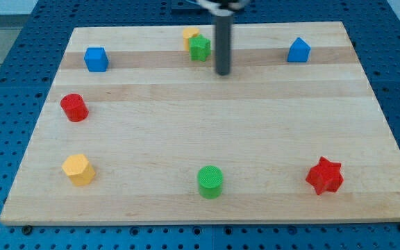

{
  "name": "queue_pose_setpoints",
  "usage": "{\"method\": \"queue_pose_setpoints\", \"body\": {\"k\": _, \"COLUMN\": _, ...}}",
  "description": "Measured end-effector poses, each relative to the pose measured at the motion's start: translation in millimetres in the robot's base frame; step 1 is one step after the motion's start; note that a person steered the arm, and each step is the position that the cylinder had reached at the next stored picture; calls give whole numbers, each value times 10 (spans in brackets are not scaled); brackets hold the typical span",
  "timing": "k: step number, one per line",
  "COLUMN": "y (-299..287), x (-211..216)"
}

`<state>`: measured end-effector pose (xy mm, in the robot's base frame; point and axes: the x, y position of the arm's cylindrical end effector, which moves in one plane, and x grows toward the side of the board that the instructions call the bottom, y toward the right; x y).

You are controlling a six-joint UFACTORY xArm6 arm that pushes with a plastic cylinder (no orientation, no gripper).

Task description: Move the blue triangle at the bottom of the green star

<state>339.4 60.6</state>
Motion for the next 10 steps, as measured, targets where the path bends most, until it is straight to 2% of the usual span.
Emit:
{"method": "queue_pose_setpoints", "body": {"k": 1, "y": 683, "x": 150}}
{"method": "queue_pose_setpoints", "body": {"k": 2, "y": 1201, "x": -64}}
{"method": "queue_pose_setpoints", "body": {"k": 4, "y": 1309, "x": -148}}
{"method": "queue_pose_setpoints", "body": {"k": 5, "y": 1322, "x": -352}}
{"method": "queue_pose_setpoints", "body": {"k": 7, "y": 1338, "x": -497}}
{"method": "queue_pose_setpoints", "body": {"k": 8, "y": 1194, "x": -505}}
{"method": "queue_pose_setpoints", "body": {"k": 10, "y": 1533, "x": -1091}}
